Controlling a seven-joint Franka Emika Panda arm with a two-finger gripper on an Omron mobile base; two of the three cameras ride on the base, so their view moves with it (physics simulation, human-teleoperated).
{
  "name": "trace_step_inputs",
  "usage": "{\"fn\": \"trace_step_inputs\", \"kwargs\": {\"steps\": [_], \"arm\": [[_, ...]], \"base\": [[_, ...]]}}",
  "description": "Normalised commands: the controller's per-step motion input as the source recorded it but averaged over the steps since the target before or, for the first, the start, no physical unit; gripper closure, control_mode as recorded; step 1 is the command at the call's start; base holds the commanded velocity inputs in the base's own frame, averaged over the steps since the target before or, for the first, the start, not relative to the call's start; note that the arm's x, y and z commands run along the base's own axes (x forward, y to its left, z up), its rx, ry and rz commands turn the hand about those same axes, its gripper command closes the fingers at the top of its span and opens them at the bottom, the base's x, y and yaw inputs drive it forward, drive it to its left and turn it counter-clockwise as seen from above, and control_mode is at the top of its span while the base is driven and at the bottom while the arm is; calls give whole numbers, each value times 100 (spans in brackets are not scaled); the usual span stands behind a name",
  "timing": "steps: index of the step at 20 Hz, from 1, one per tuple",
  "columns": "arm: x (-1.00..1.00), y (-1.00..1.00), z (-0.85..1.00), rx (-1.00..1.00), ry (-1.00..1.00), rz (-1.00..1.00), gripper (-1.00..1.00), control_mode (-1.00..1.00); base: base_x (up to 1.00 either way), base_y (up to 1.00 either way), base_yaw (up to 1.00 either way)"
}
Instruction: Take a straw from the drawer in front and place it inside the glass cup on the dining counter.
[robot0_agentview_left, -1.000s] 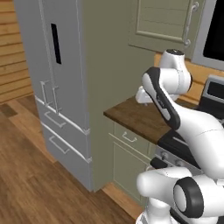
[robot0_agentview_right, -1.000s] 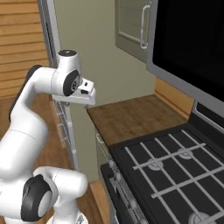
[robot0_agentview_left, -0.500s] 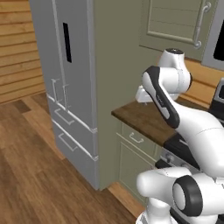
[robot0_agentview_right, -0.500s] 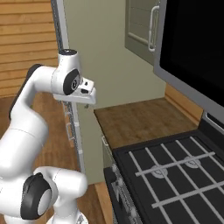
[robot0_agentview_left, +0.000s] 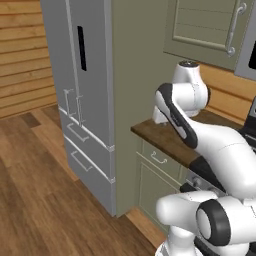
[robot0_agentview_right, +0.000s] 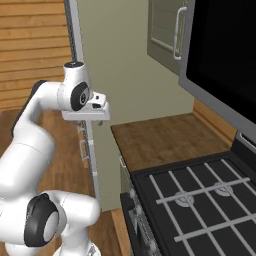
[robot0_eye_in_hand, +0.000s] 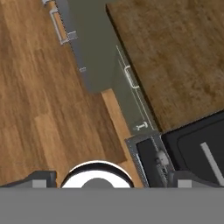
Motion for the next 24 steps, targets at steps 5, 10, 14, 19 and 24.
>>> {"fn": "trace_step_inputs", "kwargs": {"steps": [5,10,14,19,24], "arm": [[3,22,-98,-45,0,9,-100,-100],[0,24,-99,-45,0,5,-100,-100],[0,10,-80,-31,-1,0,-100,-100],[8,0,-59,-20,-10,2,-100,-100],[20,0,-53,-10,-7,3,-100,-100]], "base": [[0,0,0],[0,0,0],[0,0,0],[0,0,0],[0,0,0]]}}
